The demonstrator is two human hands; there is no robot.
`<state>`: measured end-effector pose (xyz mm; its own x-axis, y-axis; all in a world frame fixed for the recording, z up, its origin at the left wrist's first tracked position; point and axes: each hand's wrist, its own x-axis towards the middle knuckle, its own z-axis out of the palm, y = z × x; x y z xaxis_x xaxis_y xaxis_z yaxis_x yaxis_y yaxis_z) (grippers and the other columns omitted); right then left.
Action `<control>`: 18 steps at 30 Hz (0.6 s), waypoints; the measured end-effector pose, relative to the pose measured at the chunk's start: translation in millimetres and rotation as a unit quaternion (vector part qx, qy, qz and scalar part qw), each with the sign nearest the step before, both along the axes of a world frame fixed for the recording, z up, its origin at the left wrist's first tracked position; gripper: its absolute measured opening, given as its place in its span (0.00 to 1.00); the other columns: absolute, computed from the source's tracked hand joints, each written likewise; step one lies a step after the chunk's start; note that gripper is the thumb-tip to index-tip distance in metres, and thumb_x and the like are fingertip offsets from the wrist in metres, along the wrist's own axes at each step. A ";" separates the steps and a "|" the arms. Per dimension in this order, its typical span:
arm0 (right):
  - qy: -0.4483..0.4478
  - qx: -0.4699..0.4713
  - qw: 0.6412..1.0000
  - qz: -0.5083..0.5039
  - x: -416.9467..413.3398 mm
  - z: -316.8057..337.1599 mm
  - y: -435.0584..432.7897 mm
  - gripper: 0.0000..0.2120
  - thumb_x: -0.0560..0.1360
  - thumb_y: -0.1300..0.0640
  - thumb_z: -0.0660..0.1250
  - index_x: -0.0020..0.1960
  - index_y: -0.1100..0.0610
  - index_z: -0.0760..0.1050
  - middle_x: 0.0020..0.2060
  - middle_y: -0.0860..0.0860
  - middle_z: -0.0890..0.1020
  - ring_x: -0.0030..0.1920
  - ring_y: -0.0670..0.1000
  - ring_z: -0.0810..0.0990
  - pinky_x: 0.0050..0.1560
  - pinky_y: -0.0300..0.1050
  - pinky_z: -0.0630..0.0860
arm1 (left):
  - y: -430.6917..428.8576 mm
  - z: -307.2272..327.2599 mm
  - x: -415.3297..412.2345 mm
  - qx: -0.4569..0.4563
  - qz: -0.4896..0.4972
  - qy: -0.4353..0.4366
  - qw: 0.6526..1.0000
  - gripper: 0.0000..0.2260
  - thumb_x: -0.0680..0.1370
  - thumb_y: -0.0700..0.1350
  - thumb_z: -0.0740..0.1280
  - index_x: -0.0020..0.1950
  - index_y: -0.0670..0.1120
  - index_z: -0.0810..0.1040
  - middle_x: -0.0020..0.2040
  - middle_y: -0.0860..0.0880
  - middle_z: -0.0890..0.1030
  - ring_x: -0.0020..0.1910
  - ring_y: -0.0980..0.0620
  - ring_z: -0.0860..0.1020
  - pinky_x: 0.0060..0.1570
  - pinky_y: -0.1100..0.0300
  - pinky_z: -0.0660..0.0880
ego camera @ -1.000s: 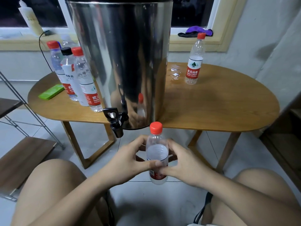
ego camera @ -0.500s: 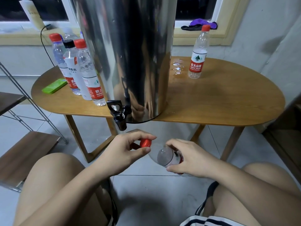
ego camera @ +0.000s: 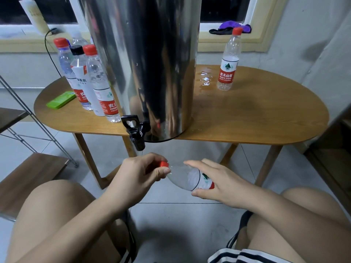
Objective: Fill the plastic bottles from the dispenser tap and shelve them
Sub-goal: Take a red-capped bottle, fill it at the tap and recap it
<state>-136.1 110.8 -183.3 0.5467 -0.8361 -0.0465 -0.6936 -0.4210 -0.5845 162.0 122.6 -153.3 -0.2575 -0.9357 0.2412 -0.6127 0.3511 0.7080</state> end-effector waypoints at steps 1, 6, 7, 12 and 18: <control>0.003 -0.013 1.000 -0.001 0.8 -1.9 0.0 0.37 0.79 0.40 0.75 0.82 0.33 0.60 0.59 0.34 0.70 0.63 0.41 0.73 0.64 0.37 0.71 | 0.9 -1.0 -1.0 0.005 0.007 -0.004 1.000 0.13 0.80 0.62 0.71 0.55 0.55 0.85 0.41 0.60 0.87 0.42 0.60 0.87 0.46 0.54 0.86; 0.021 -0.074 0.997 -0.013 2.7 -8.5 -4.0 0.37 0.80 0.42 0.75 0.84 0.36 0.60 0.58 0.40 0.70 0.64 0.40 0.68 0.64 0.34 0.68 | 0.6 -4.8 -5.5 0.067 0.045 0.027 0.996 0.20 0.79 0.66 0.68 0.47 0.50 0.84 0.37 0.56 0.87 0.36 0.57 0.87 0.41 0.53 0.85; 0.032 -0.087 0.996 -0.014 3.2 -8.8 -4.4 0.38 0.80 0.43 0.75 0.84 0.36 0.60 0.58 0.39 0.69 0.62 0.39 0.67 0.62 0.33 0.68 | 1.0 -5.6 -7.3 0.083 0.051 0.034 0.995 0.19 0.79 0.64 0.68 0.46 0.48 0.84 0.36 0.55 0.87 0.35 0.56 0.87 0.40 0.54 0.85; 0.078 -0.144 0.986 -0.016 6.4 -9.3 -3.0 0.38 0.80 0.44 0.75 0.84 0.38 0.61 0.58 0.38 0.68 0.59 0.40 0.66 0.54 0.42 0.75 | -2.2 -8.4 -9.7 0.191 0.074 0.105 0.973 0.19 0.84 0.56 0.70 0.45 0.41 0.84 0.38 0.45 0.88 0.36 0.46 0.88 0.40 0.48 0.85; 0.032 -0.107 0.993 -0.046 13.3 -11.6 -4.5 0.38 0.78 0.43 0.77 0.83 0.37 0.63 0.55 0.37 0.69 0.59 0.39 0.68 0.56 0.39 0.72 | -6.3 -16.0 1.5 0.175 0.050 0.081 0.980 0.23 0.77 0.67 0.70 0.59 0.49 0.84 0.49 0.52 0.89 0.47 0.54 0.89 0.47 0.51 0.87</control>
<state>-122.8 106.3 -194.9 0.4690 -0.8768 0.1061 -0.7677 -0.4641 -0.4418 163.5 116.3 -169.3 -0.1442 -0.9872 -0.0686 -0.5019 0.0132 0.8648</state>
